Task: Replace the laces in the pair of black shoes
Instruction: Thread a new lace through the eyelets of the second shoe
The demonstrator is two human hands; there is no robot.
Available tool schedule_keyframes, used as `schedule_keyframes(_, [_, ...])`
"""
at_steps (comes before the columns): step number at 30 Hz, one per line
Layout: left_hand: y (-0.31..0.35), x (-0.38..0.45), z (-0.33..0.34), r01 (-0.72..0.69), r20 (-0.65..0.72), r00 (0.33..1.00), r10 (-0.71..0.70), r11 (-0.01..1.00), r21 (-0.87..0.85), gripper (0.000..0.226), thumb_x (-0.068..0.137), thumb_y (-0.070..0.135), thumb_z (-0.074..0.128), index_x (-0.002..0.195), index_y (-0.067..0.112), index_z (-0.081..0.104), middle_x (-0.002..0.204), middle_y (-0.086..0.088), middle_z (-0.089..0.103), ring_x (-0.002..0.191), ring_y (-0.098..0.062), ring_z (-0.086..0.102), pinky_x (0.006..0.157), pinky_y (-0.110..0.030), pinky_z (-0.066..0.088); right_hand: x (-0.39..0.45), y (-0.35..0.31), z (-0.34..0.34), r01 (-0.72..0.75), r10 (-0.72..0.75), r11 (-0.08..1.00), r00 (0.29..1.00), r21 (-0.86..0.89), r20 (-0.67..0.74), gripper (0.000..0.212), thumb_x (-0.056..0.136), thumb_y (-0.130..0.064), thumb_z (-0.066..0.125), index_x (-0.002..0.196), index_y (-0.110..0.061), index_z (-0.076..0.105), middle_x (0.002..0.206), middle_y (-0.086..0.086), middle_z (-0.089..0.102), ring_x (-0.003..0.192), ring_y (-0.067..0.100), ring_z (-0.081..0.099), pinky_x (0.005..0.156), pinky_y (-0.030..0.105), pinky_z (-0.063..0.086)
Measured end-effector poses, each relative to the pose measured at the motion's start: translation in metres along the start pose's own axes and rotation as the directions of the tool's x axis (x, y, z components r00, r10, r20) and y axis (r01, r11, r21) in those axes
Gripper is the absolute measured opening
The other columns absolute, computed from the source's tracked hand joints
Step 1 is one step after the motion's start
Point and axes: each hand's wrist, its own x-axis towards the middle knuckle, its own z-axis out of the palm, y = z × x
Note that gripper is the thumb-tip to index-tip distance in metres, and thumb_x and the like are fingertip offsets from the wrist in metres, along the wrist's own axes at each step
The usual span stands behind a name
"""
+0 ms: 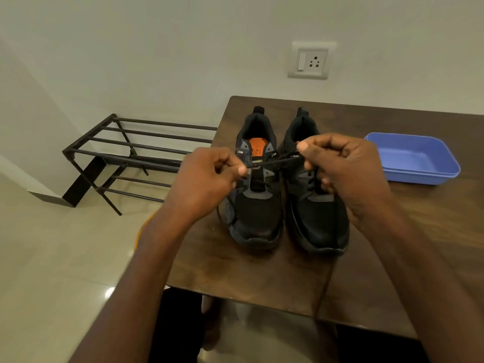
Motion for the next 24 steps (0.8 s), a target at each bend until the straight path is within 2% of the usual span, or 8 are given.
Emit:
schedule_keyframes(2, [-0.002, 0.0, 0.001, -0.008, -0.042, 0.999, 0.023, 0.943, 0.334, 0.009, 0.096, 0.043, 0.067, 0.103, 0.037, 0.068, 0.113, 0.014, 0.065, 0.116, -0.011, 0.057, 0.11, -0.045, 0.035, 0.002, 0.001, -0.006, -0.011, 0.01, 1.0, 0.999, -0.021, -0.039, 0.005, 0.092, -0.026, 0.074, 0.092, -0.02, 0.076, 0.072, -0.002, 0.073, 0.05, 0.001, 0.053, 0.048, 0.016, 0.042])
schedule_keyframes(5, [0.012, -0.001, 0.011, -0.215, 0.014, 0.976, 0.216, 0.962, 0.168, 0.045, 0.094, 0.056, 0.062, 0.135, 0.037, 0.058, 0.136, 0.016, 0.059, 0.133, -0.008, 0.047, 0.116, -0.05, 0.034, -0.004, -0.001, 0.006, 0.014, -0.01, 0.999, 0.995, -0.04, 0.102, 0.006, 0.091, -0.022, 0.075, 0.091, -0.016, 0.078, 0.067, -0.001, 0.072, 0.052, 0.001, 0.058, 0.049, 0.012, 0.043])
schedule_keyframes(9, [0.018, -0.003, 0.018, -0.179, 0.091, 0.976, 0.196, 0.97, -0.164, 0.018, 0.099, 0.024, 0.066, 0.116, 0.025, 0.071, 0.092, 0.011, 0.074, 0.089, -0.003, 0.071, 0.085, -0.027, 0.058, -0.006, 0.001, 0.021, 0.026, -0.023, 1.0, 0.986, -0.017, 0.163, 0.008, 0.092, -0.021, 0.074, 0.093, -0.014, 0.078, 0.06, -0.004, 0.068, 0.043, 0.003, 0.048, 0.043, 0.015, 0.039])
schedule_keyframes(11, [0.006, -0.001, 0.011, -0.094, -0.027, 0.995, 0.092, 0.993, -0.071, 0.011, 0.098, 0.027, 0.064, 0.095, 0.032, 0.073, 0.075, 0.01, 0.07, 0.077, -0.004, 0.068, 0.086, -0.038, 0.057, 0.0, 0.004, 0.014, 0.001, 0.001, 0.999, 0.997, -0.032, 0.073, 0.007, 0.092, -0.02, 0.075, 0.091, -0.013, 0.077, 0.064, -0.004, 0.069, 0.045, 0.0, 0.054, 0.046, 0.009, 0.041])
schedule_keyframes(14, [-0.006, 0.001, 0.001, 0.018, -0.116, 0.993, 0.012, 0.968, 0.251, 0.015, 0.097, 0.034, 0.066, 0.084, 0.04, 0.063, 0.09, 0.02, 0.068, 0.102, -0.009, 0.064, 0.106, -0.057, 0.04, 0.007, 0.009, 0.0, -0.004, 0.002, 0.995, 1.0, -0.104, -0.017, 0.008, 0.092, -0.023, 0.075, 0.084, -0.02, 0.076, 0.065, -0.007, 0.07, 0.054, -0.005, 0.06, 0.053, 0.005, 0.043])
schedule_keyframes(16, [-0.001, 0.001, 0.005, -0.041, -0.072, 0.996, 0.057, 0.976, 0.215, 0.011, 0.093, 0.043, 0.07, 0.104, 0.042, 0.066, 0.109, 0.026, 0.061, 0.118, -0.01, 0.058, 0.109, -0.057, 0.037, 0.007, 0.01, 0.0, 0.026, -0.021, 0.989, 0.999, -0.146, 0.04, 0.008, 0.094, -0.022, 0.073, 0.088, -0.022, 0.078, 0.069, -0.011, 0.072, 0.064, -0.007, 0.064, 0.057, 0.004, 0.044])
schedule_keyframes(20, [0.014, 0.0, 0.024, -0.165, 0.04, 0.985, 0.17, 0.981, -0.1, 0.018, 0.097, 0.028, 0.07, 0.115, 0.028, 0.071, 0.095, 0.013, 0.073, 0.094, -0.002, 0.07, 0.089, -0.035, 0.06, 0.001, 0.006, 0.016, 0.117, -0.072, 0.982, 0.959, -0.15, 0.274, 0.015, 0.099, -0.008, 0.065, 0.107, -0.01, 0.077, 0.071, -0.019, 0.071, 0.063, -0.011, 0.062, 0.058, 0.005, 0.045])
schedule_keyframes(24, [-0.002, 0.004, 0.022, -0.107, -0.081, 0.991, 0.105, 0.994, -0.022, 0.008, 0.098, 0.021, 0.068, 0.095, 0.026, 0.074, 0.075, 0.008, 0.071, 0.078, -0.002, 0.069, 0.085, -0.032, 0.058, 0.007, 0.016, 0.019, 0.079, -0.076, 0.985, 0.997, -0.153, 0.026, 0.012, 0.096, -0.01, 0.07, 0.097, -0.021, 0.076, 0.085, -0.008, 0.074, 0.061, -0.011, 0.062, 0.058, 0.005, 0.046])
